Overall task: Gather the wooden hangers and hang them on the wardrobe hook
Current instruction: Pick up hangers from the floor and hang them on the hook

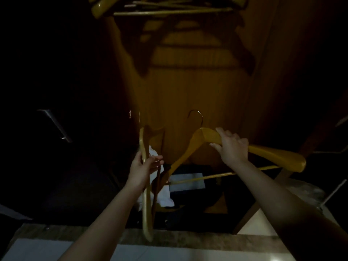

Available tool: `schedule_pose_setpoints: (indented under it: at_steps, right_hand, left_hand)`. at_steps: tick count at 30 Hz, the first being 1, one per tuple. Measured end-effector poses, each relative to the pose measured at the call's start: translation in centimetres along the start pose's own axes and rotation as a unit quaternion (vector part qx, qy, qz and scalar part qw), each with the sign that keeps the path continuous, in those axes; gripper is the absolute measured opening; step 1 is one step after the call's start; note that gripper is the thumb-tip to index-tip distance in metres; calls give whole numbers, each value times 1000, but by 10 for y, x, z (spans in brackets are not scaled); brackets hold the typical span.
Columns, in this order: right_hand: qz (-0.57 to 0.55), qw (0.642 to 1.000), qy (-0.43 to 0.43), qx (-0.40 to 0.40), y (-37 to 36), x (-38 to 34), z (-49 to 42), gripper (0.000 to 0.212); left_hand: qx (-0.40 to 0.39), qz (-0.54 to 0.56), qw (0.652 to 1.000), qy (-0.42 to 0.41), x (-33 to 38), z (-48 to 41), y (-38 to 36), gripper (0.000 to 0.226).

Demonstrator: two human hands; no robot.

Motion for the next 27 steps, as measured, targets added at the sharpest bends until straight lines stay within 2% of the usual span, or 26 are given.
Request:
schedule_pose_setpoints:
  at_steps: [4,9,13,21,24,27]
  right_hand:
    - [-25,999,6,43,33,19,-25,58]
    - [-40,996,23,82,94,33,-68,62]
    - [-57,991,53,105,142,30,-98,64]
    - [-47,977,109,175,235,-10,-145,74]
    - [-36,972,115,204,270,-26,-165,79]
    - [-33,966,118,228,305,-39,-185,84]
  left_hand:
    - [70,16,995,-73,32,1,-34,21]
    - [104,-4,976,-189,116,5,-71,22]
    - [101,-1,961,-259,183,8,-90,35]
    - [129,-23,935,-330,291,13,-92,59]
    - [196,-97,913,-344,329,11,-82,74]
    - [245,-140,883,-374,371,15,-75,79]
Point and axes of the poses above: each hand's wrist, its own z-axis away from the middle knuckle, its own y-axis out of the back of the hand, x = y × z, the point moved 10 cm from there along -z, towards the middle knuckle, and after that the axes turned 12 degrees about y, right-handed, at the moved point
